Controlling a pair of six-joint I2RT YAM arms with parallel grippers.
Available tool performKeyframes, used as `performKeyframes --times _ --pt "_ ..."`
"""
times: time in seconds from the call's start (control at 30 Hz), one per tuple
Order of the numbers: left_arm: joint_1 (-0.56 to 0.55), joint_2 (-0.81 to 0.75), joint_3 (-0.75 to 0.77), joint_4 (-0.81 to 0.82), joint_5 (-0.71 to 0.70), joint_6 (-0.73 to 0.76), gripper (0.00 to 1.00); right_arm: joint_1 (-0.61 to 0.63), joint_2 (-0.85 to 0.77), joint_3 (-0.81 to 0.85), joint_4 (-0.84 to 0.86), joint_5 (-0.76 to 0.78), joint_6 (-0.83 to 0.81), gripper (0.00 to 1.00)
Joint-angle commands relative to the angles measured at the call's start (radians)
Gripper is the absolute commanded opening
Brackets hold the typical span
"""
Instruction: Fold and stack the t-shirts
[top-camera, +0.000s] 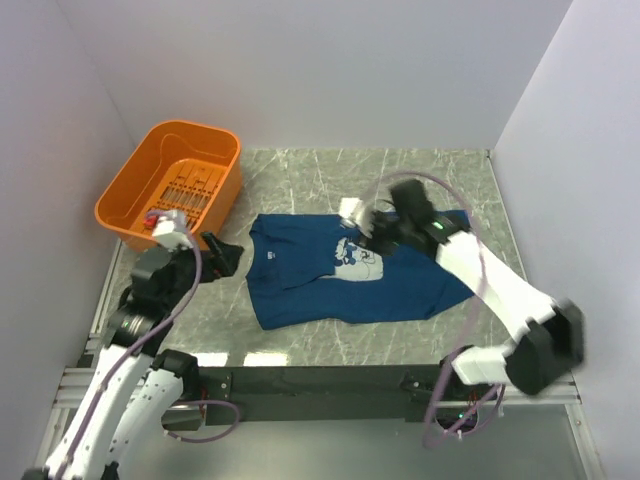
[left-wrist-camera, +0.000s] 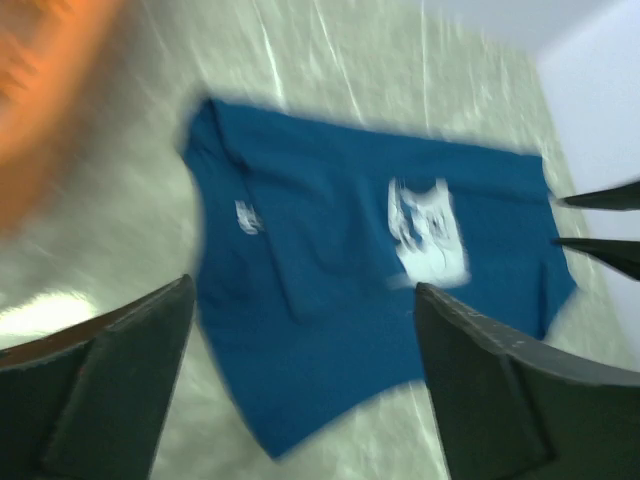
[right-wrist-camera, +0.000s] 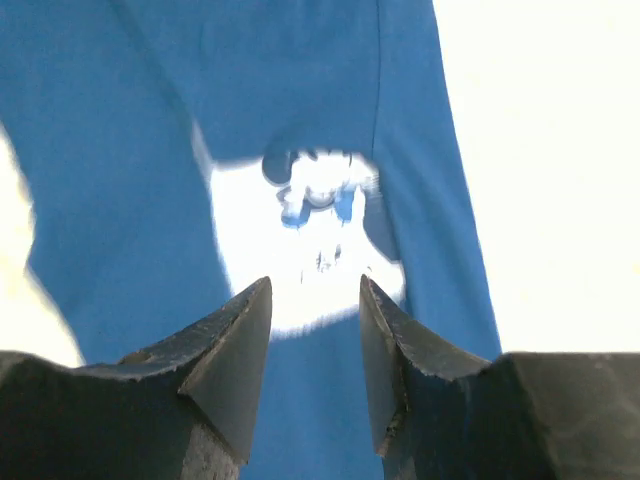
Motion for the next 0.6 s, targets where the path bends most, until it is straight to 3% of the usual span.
performKeyframes --times 0.0,0.13,0.27,0.4,0.47,0.57 --pt "0.006 0.113 -0.044 0.049 0.216 -0.190 0.93 -0.060 -0.170 -0.154 -0.121 -0.111 -0.121 0.47" --pt "-0.017 0.191 -0.144 0.066 0.302 -0.373 0.85 -0.082 -0.319 -0.340 -0.190 -0.140 -0.215 0.48" --pt "-0.105 0.191 -0.178 -0.040 0.149 -0.445 0.86 0.028 -0.416 -0.480 -0.117 -0.194 -0.228 0.53" --pt "-0.160 0.151 -0.190 -0.121 0.015 -0.553 0.84 0.250 -0.306 -0.466 0.035 -0.112 -0.099 0.53" --pt "-0.160 0.115 -0.176 -0.190 -0.037 -0.594 0.84 0.382 -0.210 -0.439 0.175 0.017 -0.031 0.52" --pt "-0.162 0.046 -0.136 -0.281 -0.161 -0.660 0.85 0.484 -0.087 -0.381 0.307 0.138 0.067 0.53"
